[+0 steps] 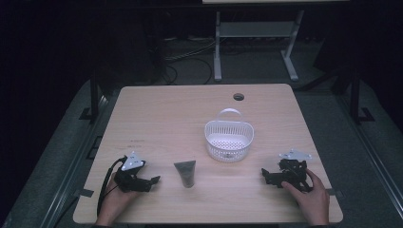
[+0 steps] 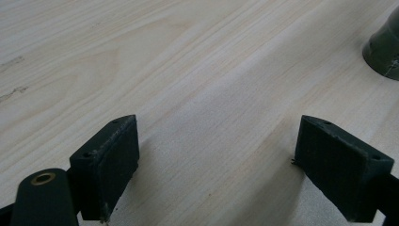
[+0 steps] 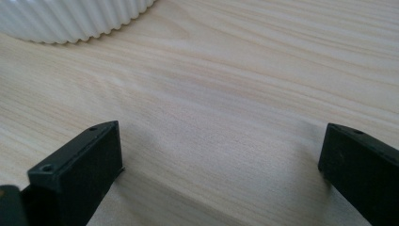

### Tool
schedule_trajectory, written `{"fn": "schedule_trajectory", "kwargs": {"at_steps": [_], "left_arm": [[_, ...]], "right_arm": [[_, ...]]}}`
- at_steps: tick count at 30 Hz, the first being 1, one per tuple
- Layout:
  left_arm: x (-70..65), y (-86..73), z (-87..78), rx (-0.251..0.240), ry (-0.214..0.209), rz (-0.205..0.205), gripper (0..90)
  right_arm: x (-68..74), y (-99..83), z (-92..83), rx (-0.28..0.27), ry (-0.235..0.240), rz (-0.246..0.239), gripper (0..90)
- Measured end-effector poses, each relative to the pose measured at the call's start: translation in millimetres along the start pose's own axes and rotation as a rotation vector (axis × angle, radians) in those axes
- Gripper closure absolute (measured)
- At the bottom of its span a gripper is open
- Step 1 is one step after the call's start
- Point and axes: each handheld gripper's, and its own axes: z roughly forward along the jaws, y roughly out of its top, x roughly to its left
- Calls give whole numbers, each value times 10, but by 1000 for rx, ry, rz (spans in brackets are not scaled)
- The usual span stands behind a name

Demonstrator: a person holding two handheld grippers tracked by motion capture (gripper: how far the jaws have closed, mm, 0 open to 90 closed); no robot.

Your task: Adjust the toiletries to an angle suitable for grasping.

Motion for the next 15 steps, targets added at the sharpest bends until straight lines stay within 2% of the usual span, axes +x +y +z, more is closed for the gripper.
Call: {"fn": "schedule_trajectory", "kwargs": {"at_steps": [8, 11, 14, 15], "left_arm": [[6, 0, -11, 2, 5, 1, 158], [-8, -17, -38, -11, -8, 6, 202], [-18, 3, -83, 4, -16, 13, 328], [-23, 13, -109, 2, -27, 10, 328]], "right_arm": [[0, 0, 0, 0, 0, 0, 0], [0, 0, 0, 0, 0, 0, 0], [0, 0, 1, 0, 0, 0, 0], [0, 0, 0, 0, 0, -1, 0]]}}
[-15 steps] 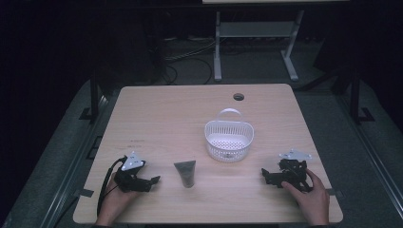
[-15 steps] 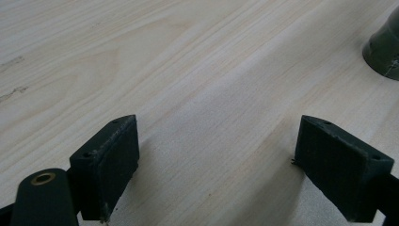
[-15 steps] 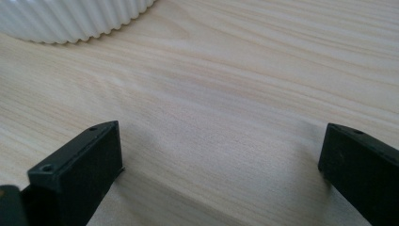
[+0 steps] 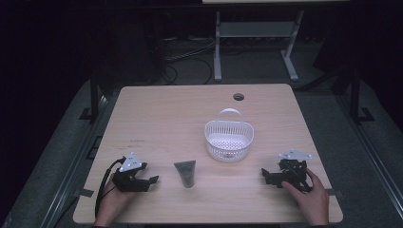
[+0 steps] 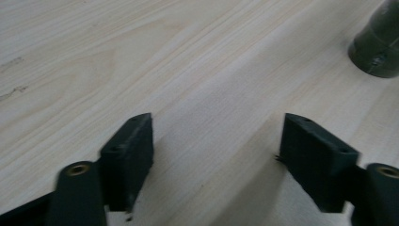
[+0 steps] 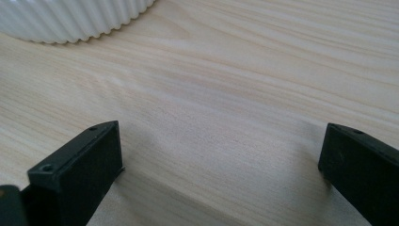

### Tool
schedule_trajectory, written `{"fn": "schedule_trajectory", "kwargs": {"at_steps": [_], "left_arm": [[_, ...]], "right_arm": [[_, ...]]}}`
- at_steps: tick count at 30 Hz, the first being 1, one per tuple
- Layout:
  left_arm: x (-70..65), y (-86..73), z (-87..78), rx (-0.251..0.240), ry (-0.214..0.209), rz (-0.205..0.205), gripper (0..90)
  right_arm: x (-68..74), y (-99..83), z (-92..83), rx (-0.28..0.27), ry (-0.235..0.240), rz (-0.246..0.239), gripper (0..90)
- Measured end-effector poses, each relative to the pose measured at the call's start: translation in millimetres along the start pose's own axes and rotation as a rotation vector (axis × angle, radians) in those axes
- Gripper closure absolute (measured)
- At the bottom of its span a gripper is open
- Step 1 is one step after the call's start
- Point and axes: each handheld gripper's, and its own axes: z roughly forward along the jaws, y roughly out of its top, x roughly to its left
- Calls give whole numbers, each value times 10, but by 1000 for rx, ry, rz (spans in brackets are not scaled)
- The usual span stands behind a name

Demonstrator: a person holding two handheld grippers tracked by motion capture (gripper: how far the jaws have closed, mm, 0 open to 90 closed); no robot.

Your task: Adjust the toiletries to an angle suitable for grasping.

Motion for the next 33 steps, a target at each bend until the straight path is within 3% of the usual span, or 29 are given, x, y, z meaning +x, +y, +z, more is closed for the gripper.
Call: {"fn": "schedule_trajectory", "kwargs": {"at_steps": [2, 3, 5, 6, 10, 18, 33], "left_arm": [[-15, 22, -55, -18, -19, -19, 422], [-23, 46, -119, -17, -30, -20, 543], [-27, 58, -148, -23, -33, -25, 650], [-27, 70, -173, -29, -45, -32, 650], [-44, 135, -266, -35, -87, -49, 890], [-87, 229, -400, -44, -152, -61, 897], [-286, 451, -571, -80, -235, 6, 897]], "right_arm": [[0, 0, 0, 0, 0, 1, 0], [0, 0, 0, 0, 0, 0, 0], [0, 0, 0, 0, 0, 1, 0], [0, 0, 0, 0, 0, 1, 0], [0, 0, 0, 0, 0, 1, 0], [0, 0, 0, 0, 0, 1, 0], [0, 0, 0, 0, 0, 1, 0]]}}
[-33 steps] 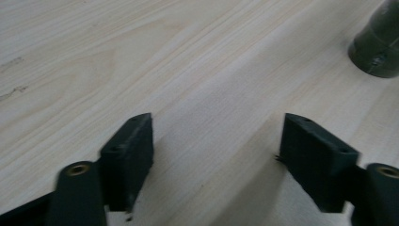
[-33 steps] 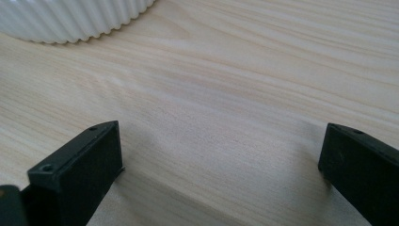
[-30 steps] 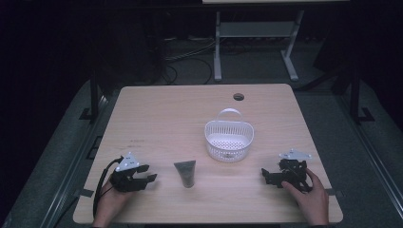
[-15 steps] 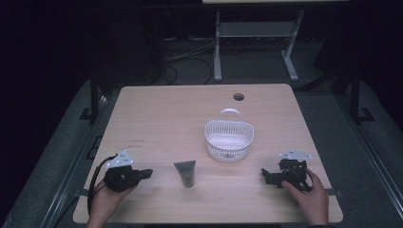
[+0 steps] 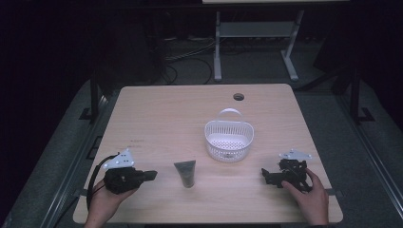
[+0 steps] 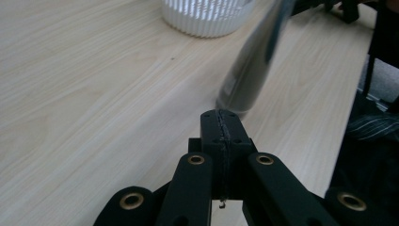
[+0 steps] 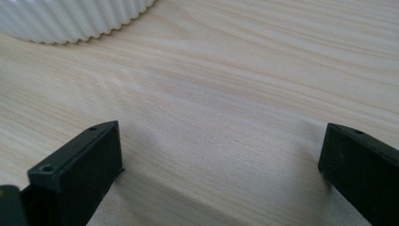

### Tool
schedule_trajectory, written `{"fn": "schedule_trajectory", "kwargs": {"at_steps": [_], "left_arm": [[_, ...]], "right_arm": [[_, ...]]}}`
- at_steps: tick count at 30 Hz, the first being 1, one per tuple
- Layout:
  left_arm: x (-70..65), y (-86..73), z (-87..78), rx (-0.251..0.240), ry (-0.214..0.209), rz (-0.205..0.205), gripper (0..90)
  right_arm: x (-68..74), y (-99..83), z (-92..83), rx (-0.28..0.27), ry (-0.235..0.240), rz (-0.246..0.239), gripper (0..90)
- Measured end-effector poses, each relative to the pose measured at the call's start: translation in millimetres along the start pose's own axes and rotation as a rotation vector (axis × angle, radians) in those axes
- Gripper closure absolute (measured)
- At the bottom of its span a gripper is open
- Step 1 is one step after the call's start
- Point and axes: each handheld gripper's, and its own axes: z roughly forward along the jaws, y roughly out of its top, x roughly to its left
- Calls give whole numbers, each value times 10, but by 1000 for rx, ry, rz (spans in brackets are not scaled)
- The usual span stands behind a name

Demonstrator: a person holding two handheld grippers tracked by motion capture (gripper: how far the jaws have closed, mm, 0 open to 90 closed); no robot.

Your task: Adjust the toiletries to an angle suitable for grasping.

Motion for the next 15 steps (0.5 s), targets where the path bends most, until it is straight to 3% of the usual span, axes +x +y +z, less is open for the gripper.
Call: {"fn": "schedule_trajectory", "kwargs": {"at_steps": [15], "left_arm": [[-165, 286, -53, -50, -44, 52, 897]], "right_arm": [[-2, 0, 0, 1, 0, -3, 0]]}}
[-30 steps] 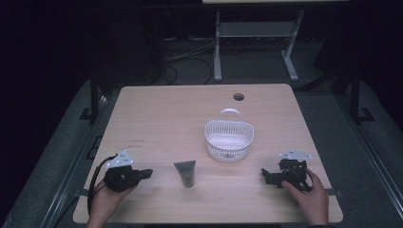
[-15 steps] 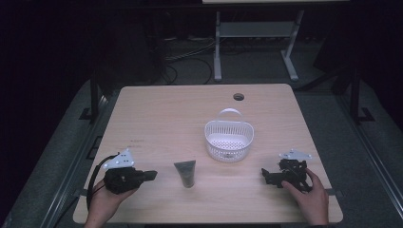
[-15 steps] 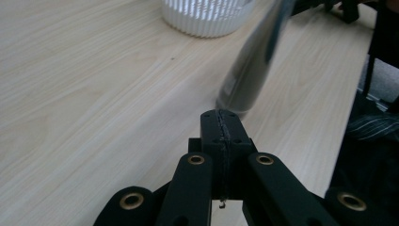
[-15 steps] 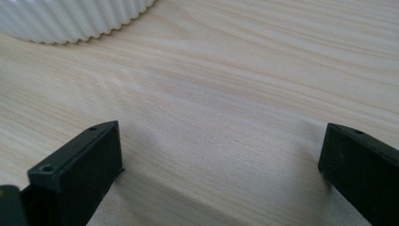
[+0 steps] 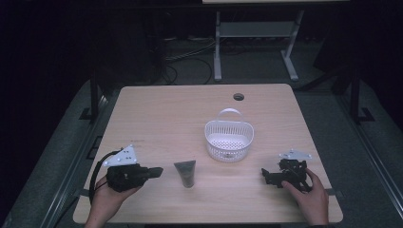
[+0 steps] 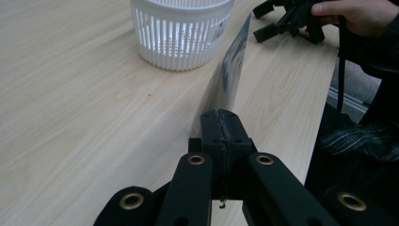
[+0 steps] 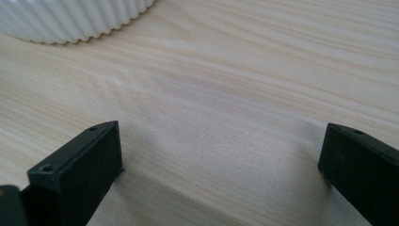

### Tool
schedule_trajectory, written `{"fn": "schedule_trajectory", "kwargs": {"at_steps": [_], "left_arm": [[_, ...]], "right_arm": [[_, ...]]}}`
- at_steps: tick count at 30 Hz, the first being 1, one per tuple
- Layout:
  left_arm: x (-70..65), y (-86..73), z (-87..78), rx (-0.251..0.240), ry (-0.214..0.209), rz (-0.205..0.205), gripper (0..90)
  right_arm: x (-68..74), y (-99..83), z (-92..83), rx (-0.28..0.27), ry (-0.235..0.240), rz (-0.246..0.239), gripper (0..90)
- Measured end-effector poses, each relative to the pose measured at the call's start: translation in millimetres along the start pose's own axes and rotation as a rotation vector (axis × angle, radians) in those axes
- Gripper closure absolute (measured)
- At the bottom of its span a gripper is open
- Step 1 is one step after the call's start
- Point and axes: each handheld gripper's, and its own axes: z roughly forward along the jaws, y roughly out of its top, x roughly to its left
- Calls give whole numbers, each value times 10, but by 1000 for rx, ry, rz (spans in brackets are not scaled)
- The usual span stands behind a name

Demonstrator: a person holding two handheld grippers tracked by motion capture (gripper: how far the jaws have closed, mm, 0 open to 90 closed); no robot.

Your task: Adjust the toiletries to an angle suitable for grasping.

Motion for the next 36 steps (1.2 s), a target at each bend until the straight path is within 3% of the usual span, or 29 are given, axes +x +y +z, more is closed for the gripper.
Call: {"fn": "schedule_trajectory", "kwargs": {"at_steps": [17, 36], "left_arm": [[-53, 178, 104, -15, -28, 40, 897], [-26, 218, 206, -4, -29, 36, 897]], "right_arm": [[0, 0, 0, 0, 0, 0, 0], [0, 0, 0, 0, 0, 0, 0]]}}
